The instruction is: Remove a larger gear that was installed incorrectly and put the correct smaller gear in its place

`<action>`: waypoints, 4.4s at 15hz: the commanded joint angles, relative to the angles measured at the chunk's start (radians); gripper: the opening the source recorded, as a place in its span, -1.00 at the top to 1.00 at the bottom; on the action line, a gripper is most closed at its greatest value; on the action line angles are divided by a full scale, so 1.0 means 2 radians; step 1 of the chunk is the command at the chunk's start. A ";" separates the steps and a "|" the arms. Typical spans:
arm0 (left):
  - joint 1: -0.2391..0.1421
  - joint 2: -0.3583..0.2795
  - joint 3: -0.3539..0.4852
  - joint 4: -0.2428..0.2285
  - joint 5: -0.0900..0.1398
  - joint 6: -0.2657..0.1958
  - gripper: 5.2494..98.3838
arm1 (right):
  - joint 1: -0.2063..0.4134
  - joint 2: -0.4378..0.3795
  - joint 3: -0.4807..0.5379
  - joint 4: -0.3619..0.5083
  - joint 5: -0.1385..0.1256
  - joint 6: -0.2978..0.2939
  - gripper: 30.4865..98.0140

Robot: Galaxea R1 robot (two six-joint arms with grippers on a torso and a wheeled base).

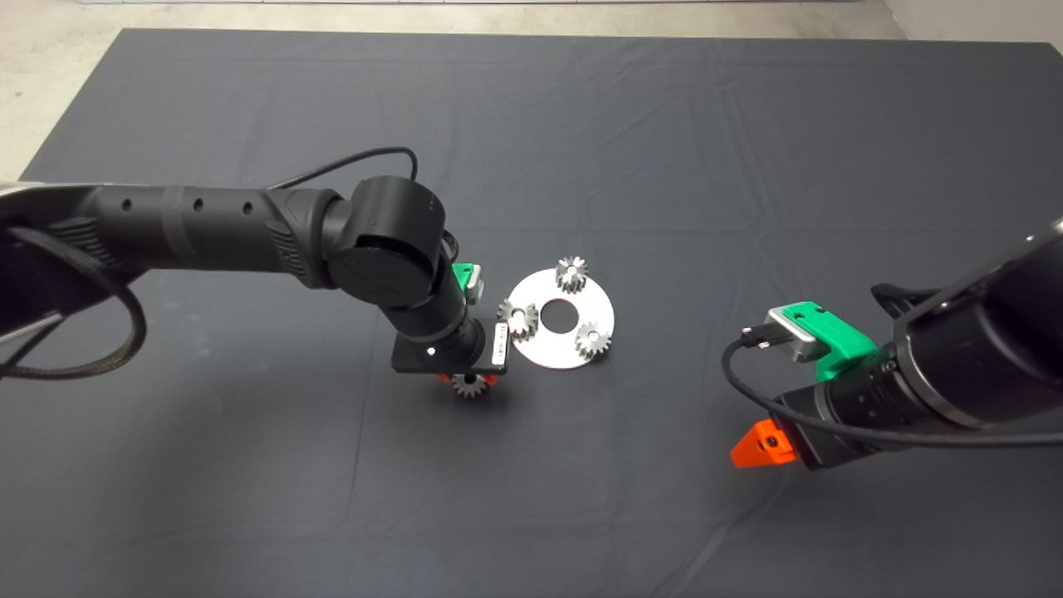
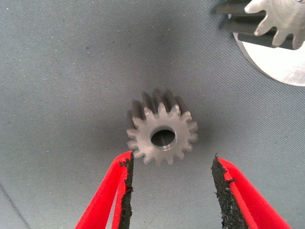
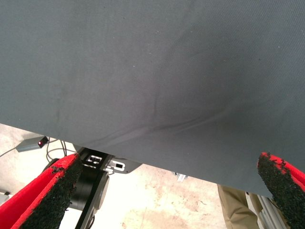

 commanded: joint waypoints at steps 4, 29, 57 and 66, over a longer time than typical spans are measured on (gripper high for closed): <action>-0.010 0.004 -0.014 0.003 -0.002 0.010 0.17 | 0.010 -0.001 0.000 -0.004 -0.015 0.001 -0.99; -0.051 0.123 -0.129 -0.016 0.039 0.095 -0.17 | 0.021 0.001 -0.008 -0.002 -0.014 0.001 -0.99; -0.046 0.121 -0.142 0.042 0.035 0.099 -0.56 | 0.022 0.001 -0.005 0.003 -0.014 0.001 -0.99; -0.026 0.115 -0.141 0.059 0.026 0.097 -0.56 | 0.027 0.002 -0.004 0.003 -0.014 0.001 -0.99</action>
